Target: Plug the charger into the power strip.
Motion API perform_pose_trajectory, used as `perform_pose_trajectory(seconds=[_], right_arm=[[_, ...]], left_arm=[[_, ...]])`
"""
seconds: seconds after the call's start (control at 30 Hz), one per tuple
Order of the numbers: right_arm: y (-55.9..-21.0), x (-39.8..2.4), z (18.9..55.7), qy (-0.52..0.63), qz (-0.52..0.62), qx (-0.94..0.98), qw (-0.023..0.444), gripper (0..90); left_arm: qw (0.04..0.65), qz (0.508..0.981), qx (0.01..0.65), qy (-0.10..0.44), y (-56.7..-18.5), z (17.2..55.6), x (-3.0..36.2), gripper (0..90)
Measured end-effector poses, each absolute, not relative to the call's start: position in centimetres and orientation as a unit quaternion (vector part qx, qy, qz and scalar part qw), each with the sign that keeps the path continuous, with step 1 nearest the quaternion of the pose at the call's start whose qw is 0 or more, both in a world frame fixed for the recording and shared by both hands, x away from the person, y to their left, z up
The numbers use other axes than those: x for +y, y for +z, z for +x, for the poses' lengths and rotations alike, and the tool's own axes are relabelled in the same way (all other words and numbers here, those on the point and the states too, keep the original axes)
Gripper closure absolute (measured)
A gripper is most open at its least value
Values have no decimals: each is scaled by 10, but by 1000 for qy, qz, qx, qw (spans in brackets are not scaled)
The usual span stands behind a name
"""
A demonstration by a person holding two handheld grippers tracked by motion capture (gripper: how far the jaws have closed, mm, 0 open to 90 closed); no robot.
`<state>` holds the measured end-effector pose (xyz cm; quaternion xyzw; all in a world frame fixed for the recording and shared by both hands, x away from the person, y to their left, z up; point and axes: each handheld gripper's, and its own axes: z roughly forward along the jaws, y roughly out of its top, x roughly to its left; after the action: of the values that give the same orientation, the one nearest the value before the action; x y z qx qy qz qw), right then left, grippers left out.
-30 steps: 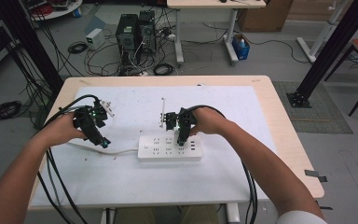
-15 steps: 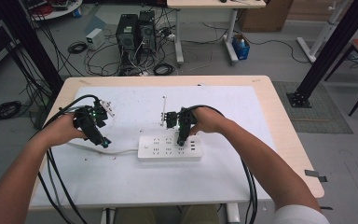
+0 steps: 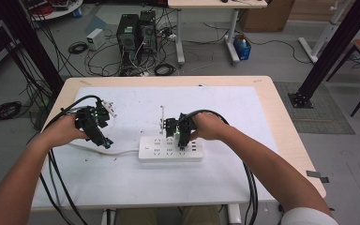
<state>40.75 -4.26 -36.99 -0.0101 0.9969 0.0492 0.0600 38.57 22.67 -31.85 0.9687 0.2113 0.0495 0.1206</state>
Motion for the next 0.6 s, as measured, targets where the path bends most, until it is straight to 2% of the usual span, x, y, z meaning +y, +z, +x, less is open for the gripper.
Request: perform_pose_trajectory(seconds=[0.13,0.37,0.6], right_arm=[[-370,-42,413,49,-4,998,42,627],[-372,-49,431,77,20,997,-18,627],[-375,-51,423,84,16,996,6,627]], left_arm=[[122,968,211,50,-319,387,228,224],[126,968,210,48,-320,389,229,224],[128,967,213,48,-321,388,229,224]])
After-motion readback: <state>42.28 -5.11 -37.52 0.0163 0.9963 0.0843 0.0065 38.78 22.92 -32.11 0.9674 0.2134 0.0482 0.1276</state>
